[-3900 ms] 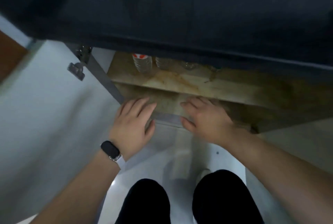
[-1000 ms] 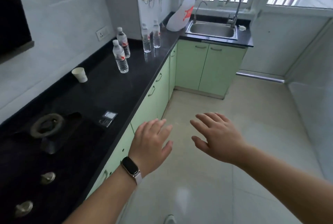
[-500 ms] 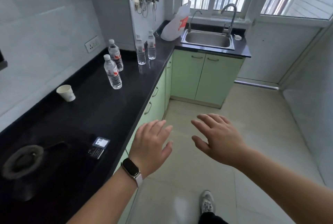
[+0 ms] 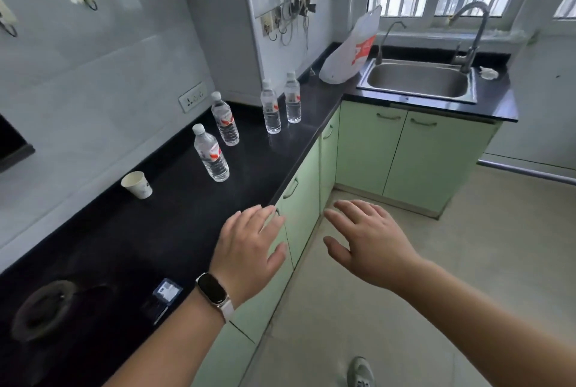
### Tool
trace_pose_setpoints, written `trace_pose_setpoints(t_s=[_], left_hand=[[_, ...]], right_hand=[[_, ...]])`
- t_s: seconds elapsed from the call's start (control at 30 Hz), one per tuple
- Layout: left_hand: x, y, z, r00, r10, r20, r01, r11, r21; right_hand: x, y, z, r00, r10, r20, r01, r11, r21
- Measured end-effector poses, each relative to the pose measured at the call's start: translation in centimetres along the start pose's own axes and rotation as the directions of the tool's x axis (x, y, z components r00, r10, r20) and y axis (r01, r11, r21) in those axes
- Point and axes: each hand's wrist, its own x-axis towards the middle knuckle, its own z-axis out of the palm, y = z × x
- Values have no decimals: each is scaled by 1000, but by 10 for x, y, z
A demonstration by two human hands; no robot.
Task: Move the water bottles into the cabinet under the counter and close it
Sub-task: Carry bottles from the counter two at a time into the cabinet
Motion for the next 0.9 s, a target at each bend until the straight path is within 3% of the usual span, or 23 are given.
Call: trace_pose_setpoints(t_s=[0.2, 0.5, 0.9], left_hand=[[72, 15, 9, 997, -54, -48, 57, 995, 80], [130, -2, 39, 996, -81, -42, 86, 989, 121], [216, -107, 101, 987, -147, -67, 152, 985, 79]], right_hand=[[52, 73, 1, 998, -56, -1, 56, 998, 19], [116, 115, 15, 995, -95, -27, 97, 994, 57], [264, 128, 58, 987, -160, 30, 160, 987, -11]])
